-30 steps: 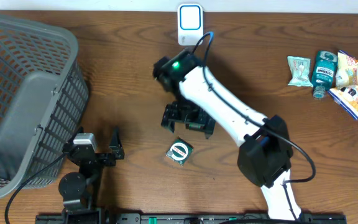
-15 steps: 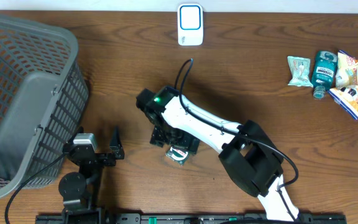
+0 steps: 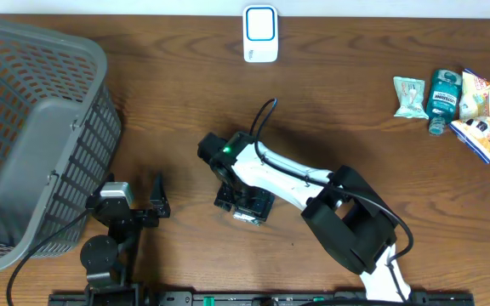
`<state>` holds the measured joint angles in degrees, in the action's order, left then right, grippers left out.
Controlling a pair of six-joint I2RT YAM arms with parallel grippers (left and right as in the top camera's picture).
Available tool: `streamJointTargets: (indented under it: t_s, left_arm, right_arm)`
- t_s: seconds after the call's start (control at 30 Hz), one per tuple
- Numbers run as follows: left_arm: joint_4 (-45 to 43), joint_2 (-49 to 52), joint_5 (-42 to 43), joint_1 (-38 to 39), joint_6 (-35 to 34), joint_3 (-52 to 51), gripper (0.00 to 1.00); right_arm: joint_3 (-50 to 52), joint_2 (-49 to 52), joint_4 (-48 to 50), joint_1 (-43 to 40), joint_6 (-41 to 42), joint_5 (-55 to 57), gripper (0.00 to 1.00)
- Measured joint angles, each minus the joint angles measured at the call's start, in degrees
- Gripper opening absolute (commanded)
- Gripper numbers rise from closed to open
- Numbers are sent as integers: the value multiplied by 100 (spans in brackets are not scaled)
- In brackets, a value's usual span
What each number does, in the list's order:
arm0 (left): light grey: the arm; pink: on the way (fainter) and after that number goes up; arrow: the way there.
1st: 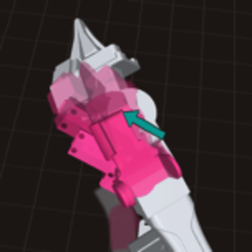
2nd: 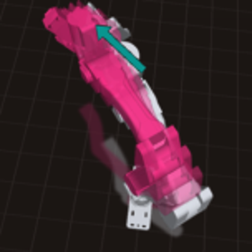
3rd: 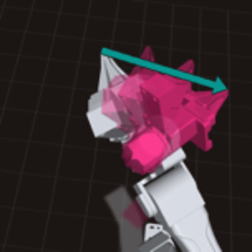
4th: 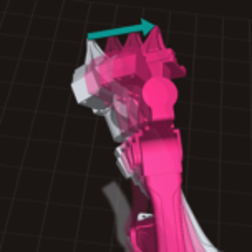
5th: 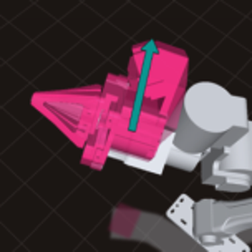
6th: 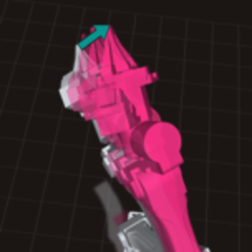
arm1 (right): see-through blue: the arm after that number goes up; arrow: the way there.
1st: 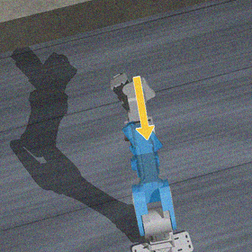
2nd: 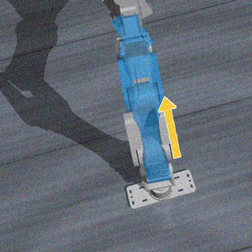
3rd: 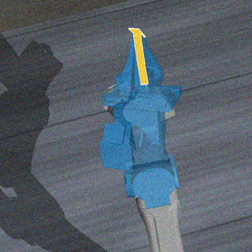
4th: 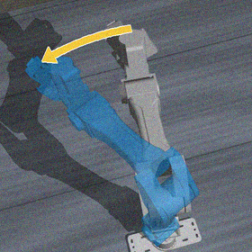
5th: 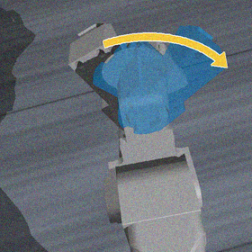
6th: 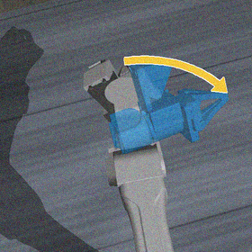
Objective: Scan the item barcode
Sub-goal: 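Reach the right gripper down and grasp the green Zam-Buk tin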
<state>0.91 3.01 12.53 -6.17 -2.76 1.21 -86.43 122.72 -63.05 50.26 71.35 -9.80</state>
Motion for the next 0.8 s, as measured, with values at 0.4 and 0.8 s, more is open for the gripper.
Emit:
streamJointTargets:
  t_s: [0.4,0.8]
  left_arm:
    - [0,0,0,0,0,0,98]
    - [0,0,0,0,2,0,98]
  right_arm:
    - [-55,-20,682,-133,-1840,516,83]
    - [-190,63,385,-540,-3222,595,99]
